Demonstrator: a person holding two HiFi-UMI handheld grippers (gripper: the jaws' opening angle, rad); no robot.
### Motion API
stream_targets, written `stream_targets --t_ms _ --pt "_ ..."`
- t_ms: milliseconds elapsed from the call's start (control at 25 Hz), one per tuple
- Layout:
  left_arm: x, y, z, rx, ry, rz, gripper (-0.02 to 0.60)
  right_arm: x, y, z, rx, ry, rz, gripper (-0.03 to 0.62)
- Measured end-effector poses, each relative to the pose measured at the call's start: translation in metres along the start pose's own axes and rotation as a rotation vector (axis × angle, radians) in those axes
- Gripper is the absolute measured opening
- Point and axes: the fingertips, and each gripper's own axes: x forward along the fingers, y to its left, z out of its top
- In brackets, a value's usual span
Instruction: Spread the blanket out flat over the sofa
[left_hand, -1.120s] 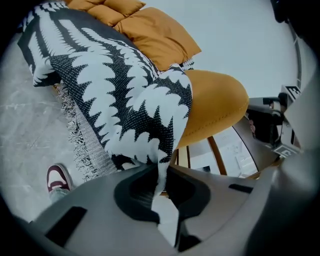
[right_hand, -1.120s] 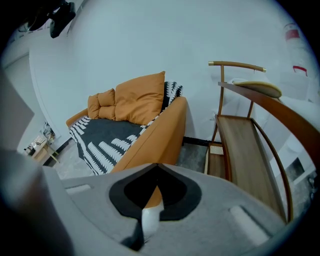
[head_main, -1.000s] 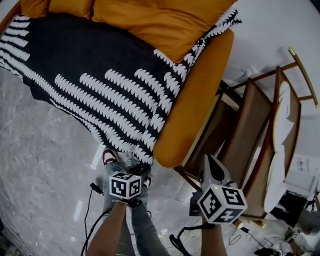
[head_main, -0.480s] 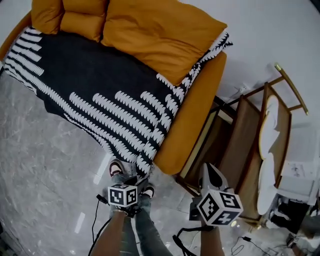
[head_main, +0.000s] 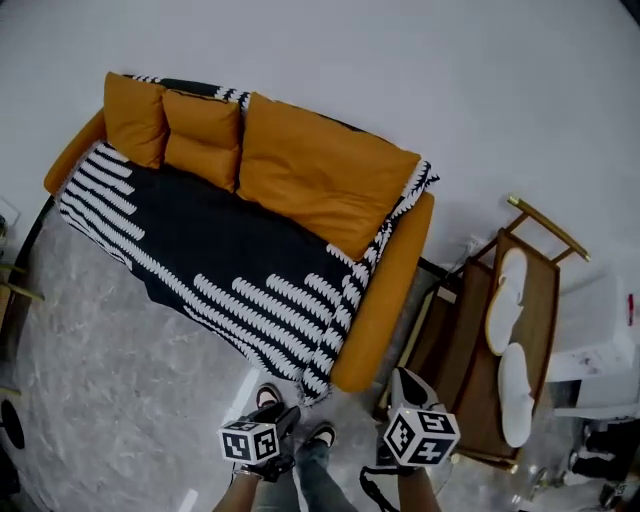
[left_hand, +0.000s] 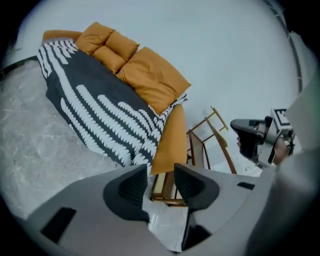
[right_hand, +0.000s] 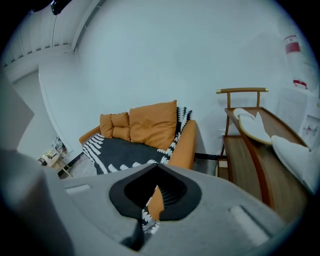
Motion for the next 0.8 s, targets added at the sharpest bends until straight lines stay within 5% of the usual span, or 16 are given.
stream_targets --t_ms 320,800 --pt "-0.118 -0.081 0.141 0.120 -0.295 0.082 0.080 -0.043 0.021 0.059 -0.040 -0.064 0.013 0.005" --pt "-0.233 -0.169 0.243 0.370 -0.471 0.190 0.012 -0.108 0.064 0.157 -0.152 -0.217 0.024 0.005"
